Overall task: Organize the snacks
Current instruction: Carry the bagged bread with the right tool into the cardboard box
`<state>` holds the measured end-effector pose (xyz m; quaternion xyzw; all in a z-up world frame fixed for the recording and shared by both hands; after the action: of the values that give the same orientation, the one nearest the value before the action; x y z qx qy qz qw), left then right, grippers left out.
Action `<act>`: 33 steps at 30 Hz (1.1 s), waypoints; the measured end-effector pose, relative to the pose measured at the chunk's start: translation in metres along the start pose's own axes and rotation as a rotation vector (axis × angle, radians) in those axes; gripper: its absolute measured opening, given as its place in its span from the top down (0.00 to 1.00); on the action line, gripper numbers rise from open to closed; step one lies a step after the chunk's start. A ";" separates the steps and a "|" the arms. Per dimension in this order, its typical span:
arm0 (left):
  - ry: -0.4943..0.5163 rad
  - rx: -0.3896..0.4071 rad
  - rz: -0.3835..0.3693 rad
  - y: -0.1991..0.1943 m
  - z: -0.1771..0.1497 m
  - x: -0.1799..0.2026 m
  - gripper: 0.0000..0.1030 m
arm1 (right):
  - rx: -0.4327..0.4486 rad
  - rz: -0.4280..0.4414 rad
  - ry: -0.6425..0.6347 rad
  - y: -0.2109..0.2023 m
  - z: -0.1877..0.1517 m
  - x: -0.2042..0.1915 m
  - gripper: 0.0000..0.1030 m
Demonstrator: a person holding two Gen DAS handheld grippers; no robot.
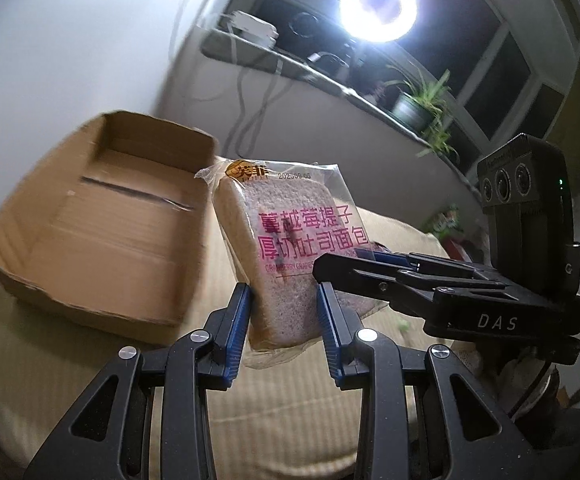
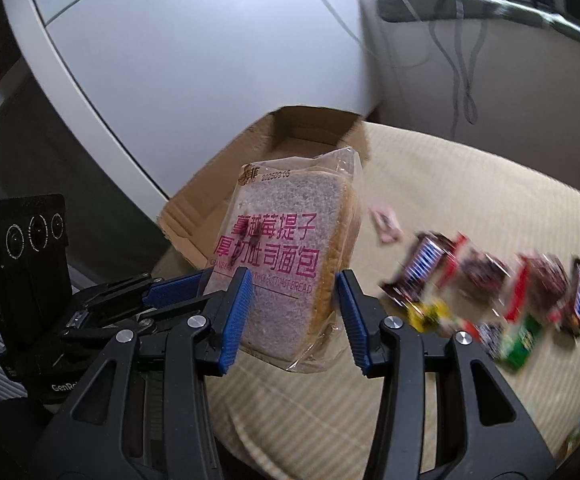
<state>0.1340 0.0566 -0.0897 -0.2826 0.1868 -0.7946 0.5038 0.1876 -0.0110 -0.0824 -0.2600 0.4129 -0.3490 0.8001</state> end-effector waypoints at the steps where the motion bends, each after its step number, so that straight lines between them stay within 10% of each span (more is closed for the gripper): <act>1: -0.006 0.006 0.016 -0.003 0.001 -0.008 0.70 | -0.005 0.008 -0.006 0.006 0.003 -0.005 0.55; 19: -0.083 0.007 0.208 -0.011 0.007 -0.106 0.70 | -0.113 0.107 -0.073 0.104 0.034 -0.072 0.55; 33: -0.066 -0.036 0.274 0.006 0.007 -0.108 0.70 | -0.138 0.067 -0.086 0.123 0.036 -0.074 0.55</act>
<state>0.1786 0.1520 -0.1160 -0.2893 0.2212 -0.7052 0.6084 0.2302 0.1272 -0.1150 -0.3152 0.4097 -0.2812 0.8086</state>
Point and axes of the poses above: each gripper's, at about its wrist camera, not at the fingertips, and y roughly the way its jaws point, x to its right, z to its top, the point moved 10 cm from there along y, roughly the way its jaws point, and after that the axes turned 15 degrees about y, right-handed, at the moved point
